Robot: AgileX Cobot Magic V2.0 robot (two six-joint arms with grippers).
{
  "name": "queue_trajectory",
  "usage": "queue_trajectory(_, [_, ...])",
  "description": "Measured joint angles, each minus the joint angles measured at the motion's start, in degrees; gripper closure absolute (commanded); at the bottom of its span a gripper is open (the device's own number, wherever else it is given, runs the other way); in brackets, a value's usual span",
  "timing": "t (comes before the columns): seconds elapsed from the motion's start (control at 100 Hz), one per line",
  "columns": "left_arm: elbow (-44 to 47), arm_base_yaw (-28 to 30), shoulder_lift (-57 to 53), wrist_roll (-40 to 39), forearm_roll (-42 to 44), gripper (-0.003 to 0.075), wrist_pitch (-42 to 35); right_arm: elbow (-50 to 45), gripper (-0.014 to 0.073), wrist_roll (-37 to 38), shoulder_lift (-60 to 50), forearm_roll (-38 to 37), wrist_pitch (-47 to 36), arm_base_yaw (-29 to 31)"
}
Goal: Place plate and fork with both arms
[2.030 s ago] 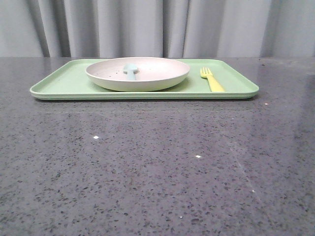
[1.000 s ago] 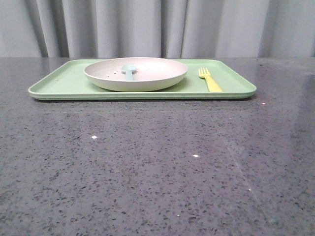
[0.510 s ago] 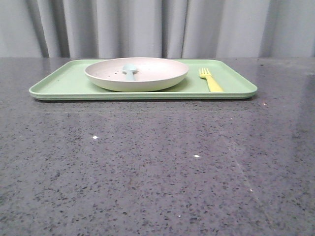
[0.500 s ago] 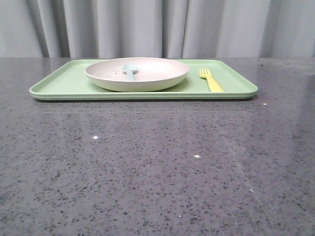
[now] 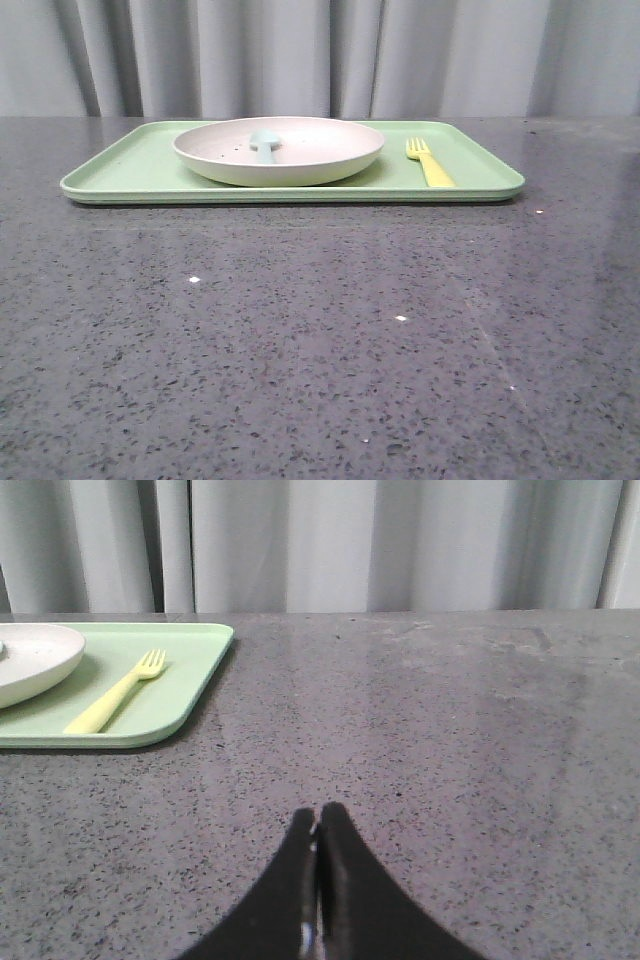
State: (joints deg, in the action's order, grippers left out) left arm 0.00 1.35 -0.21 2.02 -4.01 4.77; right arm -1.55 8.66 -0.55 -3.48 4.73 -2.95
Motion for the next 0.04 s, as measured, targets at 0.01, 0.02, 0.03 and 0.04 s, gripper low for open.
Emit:
queue_trajectory(0.01, [0.0, 0.0, 0.0, 0.0, 0.0, 0.0741, 0.0, 0.0, 0.066, 0.0, 0.0, 0.0, 0.0, 0.0])
queue_trajectory(0.02, [0.0, 0.0, 0.0, 0.0, 0.0, 0.0741, 0.0, 0.0, 0.066, 0.0, 0.0, 0.0, 0.1, 0.0])
queue_trajectory(0.03, [0.0, 0.0, 0.0, 0.0, 0.0, 0.0741, 0.0, 0.0, 0.066, 0.0, 0.0, 0.0, 0.1, 0.0])
queue_trajectory(0.04, [0.0, 0.0, 0.0, 0.0, 0.0, 0.0741, 0.0, 0.0, 0.066, 0.0, 0.0, 0.0, 0.1, 0.0])
